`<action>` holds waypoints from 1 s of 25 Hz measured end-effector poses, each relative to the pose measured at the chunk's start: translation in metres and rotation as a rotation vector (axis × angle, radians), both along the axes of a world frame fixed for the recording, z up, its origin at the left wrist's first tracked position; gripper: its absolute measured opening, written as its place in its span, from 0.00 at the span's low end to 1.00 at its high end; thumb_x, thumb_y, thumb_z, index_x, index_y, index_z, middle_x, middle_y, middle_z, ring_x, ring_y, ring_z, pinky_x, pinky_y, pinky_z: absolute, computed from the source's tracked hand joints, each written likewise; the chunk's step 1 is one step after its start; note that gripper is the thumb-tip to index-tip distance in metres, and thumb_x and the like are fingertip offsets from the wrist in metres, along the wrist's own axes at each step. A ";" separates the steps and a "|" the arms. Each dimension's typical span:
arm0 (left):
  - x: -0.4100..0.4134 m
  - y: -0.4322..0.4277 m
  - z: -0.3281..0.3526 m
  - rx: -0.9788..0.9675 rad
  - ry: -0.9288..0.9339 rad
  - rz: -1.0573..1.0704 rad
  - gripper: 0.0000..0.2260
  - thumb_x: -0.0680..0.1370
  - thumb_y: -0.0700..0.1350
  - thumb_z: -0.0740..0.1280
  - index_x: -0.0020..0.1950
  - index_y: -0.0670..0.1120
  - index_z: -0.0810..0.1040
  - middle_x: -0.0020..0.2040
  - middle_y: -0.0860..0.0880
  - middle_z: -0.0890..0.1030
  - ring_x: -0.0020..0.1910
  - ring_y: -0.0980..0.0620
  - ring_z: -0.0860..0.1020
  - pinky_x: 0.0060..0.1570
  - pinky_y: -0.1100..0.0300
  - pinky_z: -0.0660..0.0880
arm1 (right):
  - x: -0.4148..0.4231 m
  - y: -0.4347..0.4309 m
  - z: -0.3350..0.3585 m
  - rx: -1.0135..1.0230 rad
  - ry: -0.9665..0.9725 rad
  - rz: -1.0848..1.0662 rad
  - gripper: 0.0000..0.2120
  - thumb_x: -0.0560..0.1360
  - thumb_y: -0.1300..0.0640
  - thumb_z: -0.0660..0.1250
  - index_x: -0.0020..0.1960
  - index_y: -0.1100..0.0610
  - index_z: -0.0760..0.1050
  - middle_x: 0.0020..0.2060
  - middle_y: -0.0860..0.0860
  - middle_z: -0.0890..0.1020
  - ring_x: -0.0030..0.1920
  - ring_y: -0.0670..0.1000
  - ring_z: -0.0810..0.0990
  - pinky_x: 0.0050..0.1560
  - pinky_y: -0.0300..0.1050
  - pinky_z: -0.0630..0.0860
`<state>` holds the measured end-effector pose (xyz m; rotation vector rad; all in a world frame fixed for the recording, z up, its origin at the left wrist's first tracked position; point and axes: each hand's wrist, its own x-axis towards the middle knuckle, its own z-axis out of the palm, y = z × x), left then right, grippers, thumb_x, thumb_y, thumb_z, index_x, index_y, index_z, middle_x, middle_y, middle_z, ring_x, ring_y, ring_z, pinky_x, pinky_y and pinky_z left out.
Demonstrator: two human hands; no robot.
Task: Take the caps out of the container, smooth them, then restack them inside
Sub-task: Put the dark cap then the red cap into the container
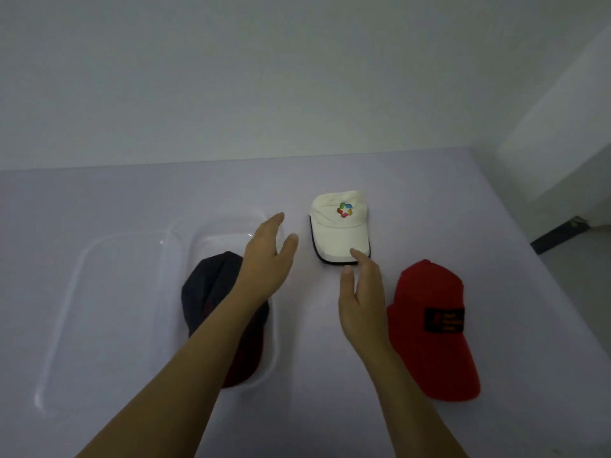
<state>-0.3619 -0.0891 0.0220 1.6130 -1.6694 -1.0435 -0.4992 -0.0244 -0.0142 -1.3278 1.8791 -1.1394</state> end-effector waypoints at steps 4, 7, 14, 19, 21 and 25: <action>-0.077 0.024 -0.025 0.129 -0.055 -0.116 0.27 0.78 0.51 0.62 0.74 0.44 0.60 0.74 0.46 0.65 0.71 0.49 0.65 0.67 0.59 0.63 | -0.099 -0.003 -0.009 0.003 0.102 -0.115 0.19 0.76 0.62 0.62 0.67 0.60 0.67 0.64 0.56 0.72 0.64 0.50 0.69 0.63 0.38 0.61; -0.122 0.034 -0.051 0.394 0.060 -0.182 0.33 0.76 0.56 0.65 0.75 0.46 0.58 0.74 0.48 0.64 0.72 0.50 0.65 0.67 0.57 0.64 | -0.175 0.007 -0.028 0.153 -0.014 -0.186 0.27 0.74 0.57 0.68 0.70 0.58 0.63 0.68 0.56 0.68 0.69 0.55 0.66 0.65 0.44 0.63; -0.182 0.037 -0.093 0.626 0.296 -0.262 0.27 0.71 0.56 0.71 0.67 0.51 0.69 0.63 0.51 0.76 0.59 0.55 0.77 0.53 0.61 0.77 | -0.253 0.012 -0.063 0.496 -0.404 0.208 0.42 0.61 0.39 0.74 0.70 0.49 0.62 0.65 0.44 0.70 0.64 0.45 0.72 0.60 0.44 0.73; -0.191 0.031 -0.101 0.721 0.480 -0.251 0.28 0.67 0.45 0.76 0.65 0.48 0.72 0.57 0.48 0.82 0.54 0.51 0.82 0.52 0.56 0.79 | -0.253 0.010 -0.076 0.447 -0.348 0.254 0.28 0.63 0.37 0.71 0.59 0.45 0.71 0.57 0.46 0.79 0.55 0.43 0.79 0.50 0.39 0.78; -0.192 0.025 -0.101 0.763 0.493 -0.291 0.27 0.66 0.42 0.76 0.64 0.49 0.74 0.57 0.47 0.83 0.54 0.49 0.82 0.54 0.54 0.79 | -0.247 0.012 -0.074 0.408 -0.386 0.258 0.20 0.66 0.41 0.70 0.56 0.42 0.70 0.55 0.44 0.79 0.52 0.40 0.80 0.48 0.36 0.78; -0.181 0.014 -0.091 0.841 0.482 -0.388 0.25 0.67 0.40 0.75 0.62 0.50 0.76 0.57 0.45 0.83 0.56 0.45 0.81 0.58 0.48 0.77 | -0.232 0.013 -0.059 0.276 -0.408 0.235 0.20 0.65 0.45 0.72 0.54 0.48 0.71 0.50 0.47 0.82 0.48 0.43 0.82 0.47 0.42 0.80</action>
